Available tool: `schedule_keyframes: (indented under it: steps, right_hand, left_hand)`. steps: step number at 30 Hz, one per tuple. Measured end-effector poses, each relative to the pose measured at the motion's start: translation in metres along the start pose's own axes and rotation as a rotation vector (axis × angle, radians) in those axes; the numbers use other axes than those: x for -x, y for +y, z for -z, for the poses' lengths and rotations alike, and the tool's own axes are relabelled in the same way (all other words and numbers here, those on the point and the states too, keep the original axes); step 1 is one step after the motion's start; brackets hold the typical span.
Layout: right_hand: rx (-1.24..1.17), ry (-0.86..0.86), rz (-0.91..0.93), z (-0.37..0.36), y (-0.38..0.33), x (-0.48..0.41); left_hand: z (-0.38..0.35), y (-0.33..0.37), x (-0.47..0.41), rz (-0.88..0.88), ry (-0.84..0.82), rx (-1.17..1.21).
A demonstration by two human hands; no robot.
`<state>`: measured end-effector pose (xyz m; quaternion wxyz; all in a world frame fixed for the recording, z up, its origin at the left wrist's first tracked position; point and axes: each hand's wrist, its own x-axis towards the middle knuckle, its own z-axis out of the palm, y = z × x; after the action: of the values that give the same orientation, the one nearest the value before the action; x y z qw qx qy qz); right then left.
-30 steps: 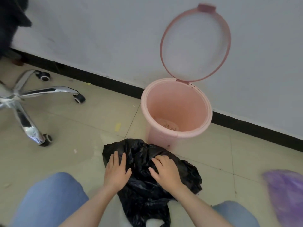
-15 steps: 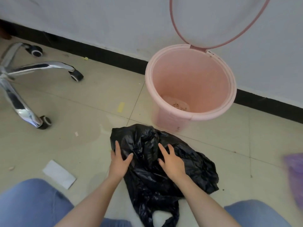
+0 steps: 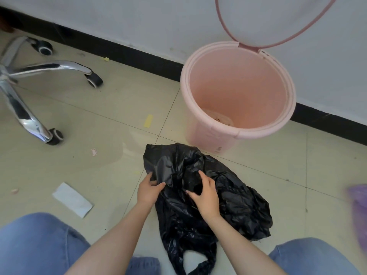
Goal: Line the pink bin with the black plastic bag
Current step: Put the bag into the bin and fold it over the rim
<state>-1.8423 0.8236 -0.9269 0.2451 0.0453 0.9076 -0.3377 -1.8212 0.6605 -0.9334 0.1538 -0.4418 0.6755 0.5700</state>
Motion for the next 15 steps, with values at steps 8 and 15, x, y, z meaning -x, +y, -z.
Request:
schedule_keyframes:
  steps: [8,15]
  right_hand:
    - [-0.292,0.205,-0.055,0.029,-0.013,0.009]
    - [-0.342,0.227,0.124,0.066,-0.058,0.039]
  left_hand:
    - [0.003,0.008,0.012,-0.115,0.099,-0.042]
    - [0.023,0.052,0.058,-0.372,0.26,0.056]
